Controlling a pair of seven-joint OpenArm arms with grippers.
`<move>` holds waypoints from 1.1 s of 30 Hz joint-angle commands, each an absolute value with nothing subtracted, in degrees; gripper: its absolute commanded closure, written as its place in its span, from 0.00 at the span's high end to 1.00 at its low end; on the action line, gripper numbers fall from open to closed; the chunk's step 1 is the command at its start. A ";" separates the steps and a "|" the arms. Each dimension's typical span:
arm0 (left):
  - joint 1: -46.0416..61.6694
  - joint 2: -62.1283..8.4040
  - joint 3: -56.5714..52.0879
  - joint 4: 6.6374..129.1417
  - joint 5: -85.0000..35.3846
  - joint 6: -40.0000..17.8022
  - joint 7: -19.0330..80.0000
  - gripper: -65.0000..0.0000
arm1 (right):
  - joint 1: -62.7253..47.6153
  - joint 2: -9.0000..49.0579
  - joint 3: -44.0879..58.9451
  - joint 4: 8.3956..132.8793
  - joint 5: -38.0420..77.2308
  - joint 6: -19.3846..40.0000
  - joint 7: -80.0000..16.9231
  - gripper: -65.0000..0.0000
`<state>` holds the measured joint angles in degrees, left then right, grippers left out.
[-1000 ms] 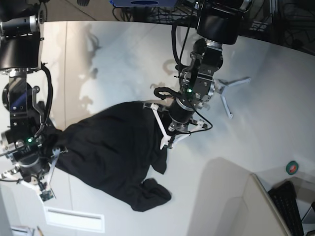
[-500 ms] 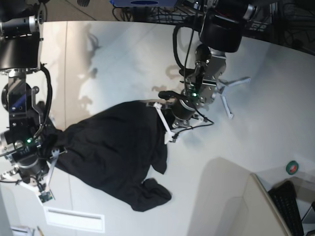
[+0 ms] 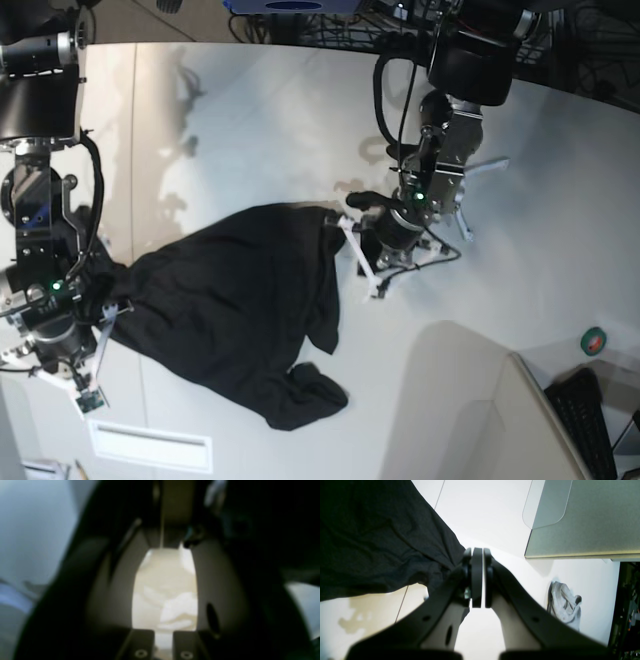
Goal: Layout the t-shirt on the table in an organized manner, then fold the t-shirt properly
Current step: 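Drag the held shirt edge away from the right gripper with the left gripper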
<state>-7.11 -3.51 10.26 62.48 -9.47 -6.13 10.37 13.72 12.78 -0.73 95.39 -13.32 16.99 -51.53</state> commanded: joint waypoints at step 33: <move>-7.96 -4.62 14.90 54.90 -7.25 -14.29 9.63 0.00 | 14.46 13.32 2.86 98.51 -13.85 17.01 -53.93 0.00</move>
<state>-7.57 -4.08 15.09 54.83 -8.05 -14.00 7.27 13.10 12.69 2.63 97.76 -13.47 17.10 -55.07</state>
